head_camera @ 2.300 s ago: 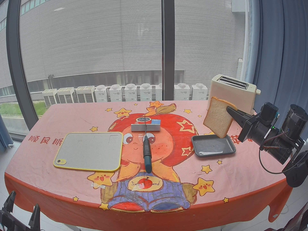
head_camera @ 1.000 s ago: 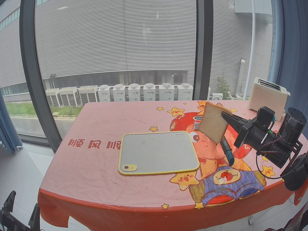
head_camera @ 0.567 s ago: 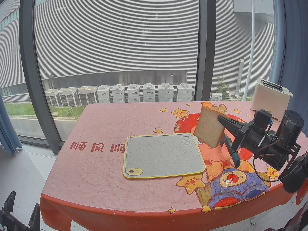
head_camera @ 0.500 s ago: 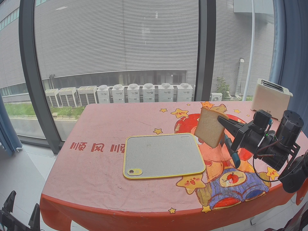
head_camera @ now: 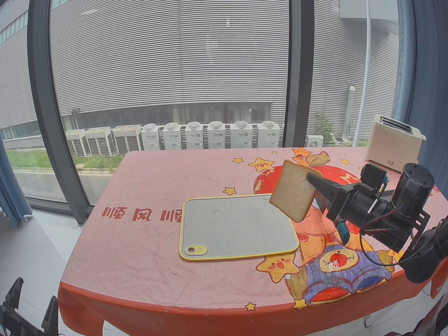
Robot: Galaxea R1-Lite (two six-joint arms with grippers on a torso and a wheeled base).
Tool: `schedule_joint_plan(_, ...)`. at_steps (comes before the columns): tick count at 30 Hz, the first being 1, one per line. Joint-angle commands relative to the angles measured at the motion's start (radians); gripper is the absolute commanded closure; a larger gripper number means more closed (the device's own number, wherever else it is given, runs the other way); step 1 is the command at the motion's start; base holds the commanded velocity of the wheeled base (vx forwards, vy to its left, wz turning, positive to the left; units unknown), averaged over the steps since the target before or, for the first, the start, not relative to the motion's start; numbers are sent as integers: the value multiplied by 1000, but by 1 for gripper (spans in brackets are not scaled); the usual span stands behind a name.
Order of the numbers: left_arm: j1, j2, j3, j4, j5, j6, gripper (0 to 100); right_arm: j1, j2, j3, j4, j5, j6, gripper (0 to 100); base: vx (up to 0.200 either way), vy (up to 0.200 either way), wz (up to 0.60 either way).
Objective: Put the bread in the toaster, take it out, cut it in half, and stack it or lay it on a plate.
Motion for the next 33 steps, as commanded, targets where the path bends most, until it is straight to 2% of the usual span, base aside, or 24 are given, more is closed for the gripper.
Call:
schedule_joint_plan(1,0,-16,18,0,0,0,0,5,37,-10,-1,0,34,100,0,0,0)
schedule_joint_plan(7,0,-16,18,0,0,0,0,28,43,-27,0,-2,124,100,0,0,0)
schedule_joint_plan(9,0,-16,18,0,0,0,0,36,49,-35,2,-2,138,100,0,0,0)
schedule_joint_plan(25,0,-16,18,0,0,0,0,42,101,-39,0,-2,149,100,0,0,0)
schedule_joint_plan(30,0,-16,18,0,0,0,0,53,109,-41,-1,-4,181,100,0,0,0)
schedule_joint_plan(33,0,-16,18,0,0,0,0,56,109,-47,0,-19,192,100,0,0,0)
